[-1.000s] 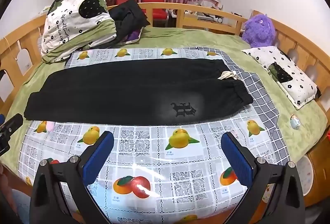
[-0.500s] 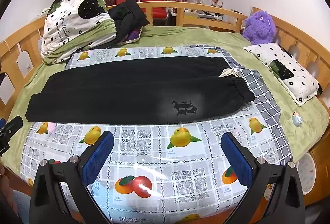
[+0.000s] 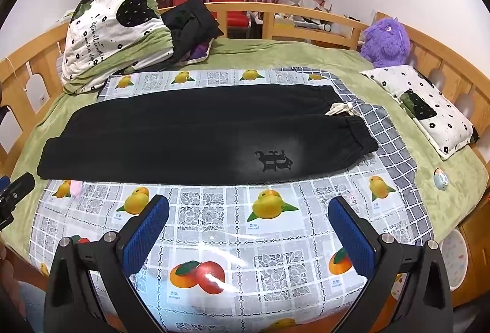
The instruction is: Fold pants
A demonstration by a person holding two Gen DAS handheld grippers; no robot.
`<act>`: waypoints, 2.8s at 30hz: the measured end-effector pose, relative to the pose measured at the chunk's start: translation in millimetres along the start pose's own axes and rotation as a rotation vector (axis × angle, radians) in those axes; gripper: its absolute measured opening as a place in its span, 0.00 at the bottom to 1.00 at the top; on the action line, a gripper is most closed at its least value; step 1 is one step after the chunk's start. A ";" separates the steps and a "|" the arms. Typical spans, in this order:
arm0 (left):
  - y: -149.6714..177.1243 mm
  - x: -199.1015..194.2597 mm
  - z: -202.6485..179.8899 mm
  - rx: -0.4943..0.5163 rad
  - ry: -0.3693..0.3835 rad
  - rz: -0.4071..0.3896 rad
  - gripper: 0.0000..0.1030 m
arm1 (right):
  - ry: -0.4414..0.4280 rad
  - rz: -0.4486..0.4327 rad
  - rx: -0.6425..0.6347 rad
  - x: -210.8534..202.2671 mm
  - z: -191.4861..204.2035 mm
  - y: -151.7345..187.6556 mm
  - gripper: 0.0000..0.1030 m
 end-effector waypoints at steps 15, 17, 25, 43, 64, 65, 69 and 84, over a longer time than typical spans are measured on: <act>0.7 -2.4 -4.4 0.011 0.023 -0.007 1.00 | 0.003 0.009 0.006 2.7 0.0 -1.1 0.99; 0.5 -2.3 -4.6 0.008 0.025 -0.007 1.00 | 0.005 0.007 0.005 2.8 0.4 -1.6 0.99; 1.3 -3.3 -8.5 0.013 0.038 -0.008 1.00 | 0.009 0.003 -0.002 2.0 3.5 -1.3 0.99; 3.4 -5.3 -10.7 0.012 0.046 -0.009 1.00 | 0.003 0.007 0.003 2.3 2.0 0.7 0.99; -20.5 8.6 6.2 0.004 0.005 -0.067 1.00 | -0.044 -0.060 0.123 2.2 -20.2 -21.6 0.99; -22.6 11.9 10.3 0.013 -0.008 -0.070 1.00 | -0.043 -0.066 0.124 6.5 -25.6 -26.9 0.99; -24.0 38.5 34.7 0.010 -0.052 -0.038 1.00 | -0.059 -0.046 0.104 29.3 -43.4 -38.5 0.94; 65.3 152.3 125.8 -0.214 -0.030 0.184 0.76 | -0.145 0.164 0.175 175.5 -90.0 37.9 0.49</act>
Point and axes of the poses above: each gripper's, at about its wrist camera, not at the fingertips, and x roughly the way its jaws point, z to its left, y to its underside, the point moved 6 cm from there along x, roughly the way its jaws point, and after that the axes turned 11 degrees about -z, right-handed, at the moved point
